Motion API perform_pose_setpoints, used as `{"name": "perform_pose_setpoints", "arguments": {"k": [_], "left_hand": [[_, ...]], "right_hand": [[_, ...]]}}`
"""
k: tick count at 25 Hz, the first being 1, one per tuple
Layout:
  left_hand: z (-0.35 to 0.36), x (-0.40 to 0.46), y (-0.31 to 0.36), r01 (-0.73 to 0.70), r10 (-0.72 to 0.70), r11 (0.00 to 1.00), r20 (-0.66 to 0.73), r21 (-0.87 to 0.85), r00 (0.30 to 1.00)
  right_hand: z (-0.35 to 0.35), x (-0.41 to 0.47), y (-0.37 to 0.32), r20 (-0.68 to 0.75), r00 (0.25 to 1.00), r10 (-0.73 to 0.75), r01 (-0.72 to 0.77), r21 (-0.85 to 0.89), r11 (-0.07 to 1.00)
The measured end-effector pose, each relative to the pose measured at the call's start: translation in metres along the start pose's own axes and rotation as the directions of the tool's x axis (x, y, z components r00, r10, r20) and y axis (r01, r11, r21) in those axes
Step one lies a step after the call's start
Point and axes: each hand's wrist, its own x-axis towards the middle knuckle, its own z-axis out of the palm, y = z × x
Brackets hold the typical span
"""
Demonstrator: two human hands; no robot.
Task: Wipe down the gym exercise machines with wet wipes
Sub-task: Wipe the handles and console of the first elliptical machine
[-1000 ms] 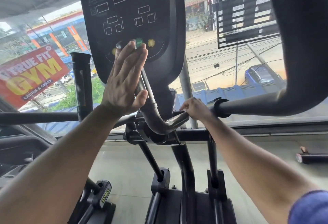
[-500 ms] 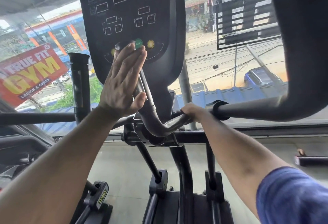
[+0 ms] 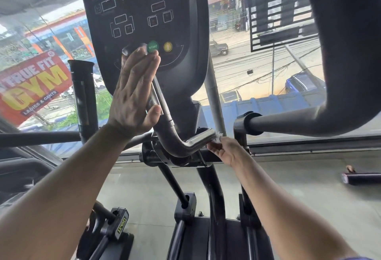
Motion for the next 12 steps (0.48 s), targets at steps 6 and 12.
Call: {"name": "perform_pose_setpoints", "arguments": {"k": [6,12], "left_hand": [[0.003,-0.002,-0.004,-0.009,0.009,1.0,-0.001,0.016,1.0],[0.002,-0.002,-0.006,-0.012,0.012,1.0,0.015,0.001,1.0]], "right_hand": [[0.022,0.001,0.017,-0.09,0.995,-0.033,0.048,0.168,0.985],[0.023,-0.051,0.042,-0.121,0.867,-0.484,0.45,-0.228,0.863]]}}
